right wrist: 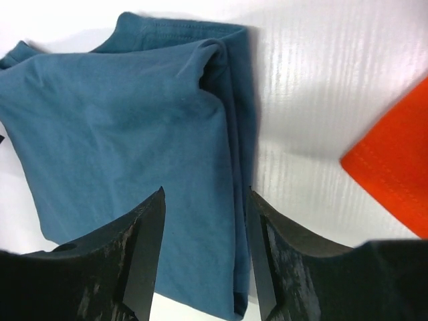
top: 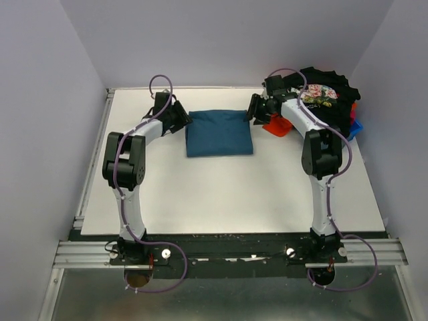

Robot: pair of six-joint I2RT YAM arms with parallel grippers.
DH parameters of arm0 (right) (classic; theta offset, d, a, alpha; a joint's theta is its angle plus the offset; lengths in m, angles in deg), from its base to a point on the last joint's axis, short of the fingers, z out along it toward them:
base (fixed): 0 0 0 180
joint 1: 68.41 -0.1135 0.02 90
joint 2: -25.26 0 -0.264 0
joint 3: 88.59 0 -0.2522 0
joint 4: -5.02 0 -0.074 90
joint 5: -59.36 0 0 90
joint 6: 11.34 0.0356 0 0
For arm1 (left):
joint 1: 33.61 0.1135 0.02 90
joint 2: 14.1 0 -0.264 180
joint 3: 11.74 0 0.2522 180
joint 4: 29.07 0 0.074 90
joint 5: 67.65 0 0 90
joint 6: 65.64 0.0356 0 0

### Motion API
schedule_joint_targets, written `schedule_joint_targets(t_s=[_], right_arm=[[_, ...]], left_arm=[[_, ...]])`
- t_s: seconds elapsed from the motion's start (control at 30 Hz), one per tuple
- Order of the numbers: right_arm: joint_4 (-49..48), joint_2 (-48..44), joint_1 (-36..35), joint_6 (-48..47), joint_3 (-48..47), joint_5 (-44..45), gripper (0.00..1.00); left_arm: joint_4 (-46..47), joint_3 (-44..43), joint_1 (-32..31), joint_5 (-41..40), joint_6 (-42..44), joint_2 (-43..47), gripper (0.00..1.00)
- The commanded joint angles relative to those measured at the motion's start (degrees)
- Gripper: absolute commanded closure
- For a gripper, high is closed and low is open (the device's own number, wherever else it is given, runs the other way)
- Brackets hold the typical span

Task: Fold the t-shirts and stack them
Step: Fold the long partially folded tshirt into a neat square

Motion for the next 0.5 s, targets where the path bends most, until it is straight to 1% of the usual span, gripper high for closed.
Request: schedule_joint_targets(t_s=[0.0, 0.07, 0.17, 0.23, 0.3, 0.33, 0.4, 0.43, 0.47], right_arm=[[-1.55, -1.85, -1.03, -0.61, 3.98, 4.28, 0.41], [-3.57, -4.22, -1.03, -0.08, 7.24, 4.63, 0.41], [-5.25, -7.3, -1.03, 0.19, 10.94, 4.98, 0.42], [-5.95, -9.06, -1.03, 0.28, 12.69, 5.16, 0.43], [-6.57, -10.91, -1.03, 0.28, 14.36, 4.72, 0.43], [-6.83, -11.79, -1.03, 0.45, 15.16, 4.54, 0.43], [-7.36, -13.46, -1.03, 0.45, 16.65, 3.84, 0.44], [-7.54, -14.25, -1.12, 0.54, 17.53, 3.75, 0.45], [-7.8, -15.21, -1.12, 0.63, 18.58, 3.66, 0.45]], left_arm=[[-4.24, -4.02, -0.57, 0.44, 1.81, -4.12, 0.39], [-6.09, -6.04, -0.65, 0.26, 1.99, -5.96, 0.46], [-9.24, -9.11, -0.65, 0.44, 1.99, -8.78, 0.51], [-10.4, -10.18, -0.65, 0.26, 1.9, -10.1, 0.53], [-11.19, -10.27, -0.65, -0.44, 1.98, -10.54, 0.6], [-11.37, -10.35, -0.65, -0.53, 2.33, -10.63, 0.69], [-11.8, -10.62, -0.48, -1.05, 3.21, -10.72, 0.93], [-12.42, -10.79, -0.39, -1.58, 3.83, -10.72, 1.0], [-13.21, -11.06, -0.13, -2.54, 4.27, -10.63, 1.0]])
